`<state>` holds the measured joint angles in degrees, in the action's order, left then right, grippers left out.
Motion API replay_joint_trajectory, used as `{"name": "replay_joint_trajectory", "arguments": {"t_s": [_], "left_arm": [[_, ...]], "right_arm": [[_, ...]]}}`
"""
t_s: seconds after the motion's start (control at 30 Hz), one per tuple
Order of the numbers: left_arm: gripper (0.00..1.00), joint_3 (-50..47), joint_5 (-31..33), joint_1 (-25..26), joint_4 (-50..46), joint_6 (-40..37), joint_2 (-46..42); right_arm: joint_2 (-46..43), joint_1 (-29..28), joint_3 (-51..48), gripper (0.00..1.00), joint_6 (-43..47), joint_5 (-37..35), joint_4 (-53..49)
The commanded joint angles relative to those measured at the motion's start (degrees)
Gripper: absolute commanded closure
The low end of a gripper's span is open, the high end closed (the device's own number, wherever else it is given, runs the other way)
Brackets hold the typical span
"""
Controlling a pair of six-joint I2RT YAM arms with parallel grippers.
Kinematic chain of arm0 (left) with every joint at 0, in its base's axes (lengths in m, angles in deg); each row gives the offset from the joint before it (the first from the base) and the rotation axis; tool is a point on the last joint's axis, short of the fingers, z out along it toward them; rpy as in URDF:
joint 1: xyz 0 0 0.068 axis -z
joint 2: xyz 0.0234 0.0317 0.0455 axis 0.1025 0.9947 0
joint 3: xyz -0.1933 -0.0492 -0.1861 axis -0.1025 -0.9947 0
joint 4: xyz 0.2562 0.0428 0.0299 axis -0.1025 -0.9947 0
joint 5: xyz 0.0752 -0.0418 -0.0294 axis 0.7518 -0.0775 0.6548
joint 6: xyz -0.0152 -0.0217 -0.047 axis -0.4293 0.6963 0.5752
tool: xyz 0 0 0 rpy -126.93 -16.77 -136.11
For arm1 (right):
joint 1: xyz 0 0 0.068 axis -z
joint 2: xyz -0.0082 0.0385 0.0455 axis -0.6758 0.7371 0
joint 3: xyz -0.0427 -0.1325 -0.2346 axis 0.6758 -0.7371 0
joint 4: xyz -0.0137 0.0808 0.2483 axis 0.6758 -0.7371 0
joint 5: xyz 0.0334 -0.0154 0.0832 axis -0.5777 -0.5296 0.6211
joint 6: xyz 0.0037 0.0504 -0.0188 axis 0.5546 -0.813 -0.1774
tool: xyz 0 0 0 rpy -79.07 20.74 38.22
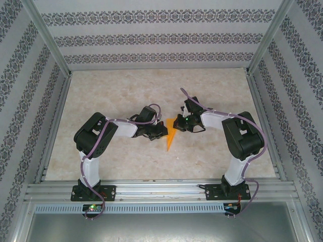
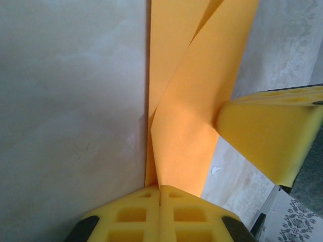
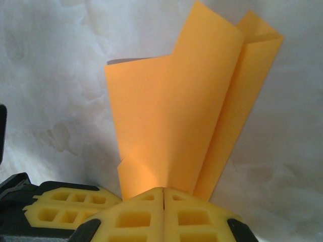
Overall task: Fold a paper plane with a square sheet of paper (fold left side to right side)
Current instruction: Fold the wing for the fifth time at the center of the table.
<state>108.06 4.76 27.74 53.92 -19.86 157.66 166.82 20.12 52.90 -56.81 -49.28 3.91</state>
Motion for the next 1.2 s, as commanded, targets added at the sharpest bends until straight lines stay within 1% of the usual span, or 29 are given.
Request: {"name": "replay_joint_trajectory", "arguments": {"t_s": [0.0,0.23,0.73,0.83,1.03,1.17], "left_arm": [[1.00,-0.9,7.6,-1.1,-4.8,-1.7,5.6],[1.00,-0.7,7.0,-1.0,-4.7,-1.9,6.0],[1.00,0.1,5.8,-0.8,-4.7,-2.1,6.8],[1.00,-0.1,5.8,-0.8,-4.4,-2.1,6.6],[0.93,-1.4,6.8,-0.8,-3.6,-2.3,4.2],[0.84,-1.9,7.6,-1.2,-4.6,-2.9,0.4]], "right_arm": [[1.2,-0.7,1.2,0.95,1.1,-1.6,-1.9],[0.2,-0.8,1.4,0.95,1.3,-1.7,-2.1],[1.5,-0.8,0.9,0.96,1.5,-3.7,-4.6],[1.9,-0.7,0.4,0.98,1.3,-4.0,-4.7],[2.5,0.1,-2.1,1.00,1.0,-4.5,-4.6],[2.8,1.0,-3.6,1.00,1.5,-4.3,-4.6]]}}
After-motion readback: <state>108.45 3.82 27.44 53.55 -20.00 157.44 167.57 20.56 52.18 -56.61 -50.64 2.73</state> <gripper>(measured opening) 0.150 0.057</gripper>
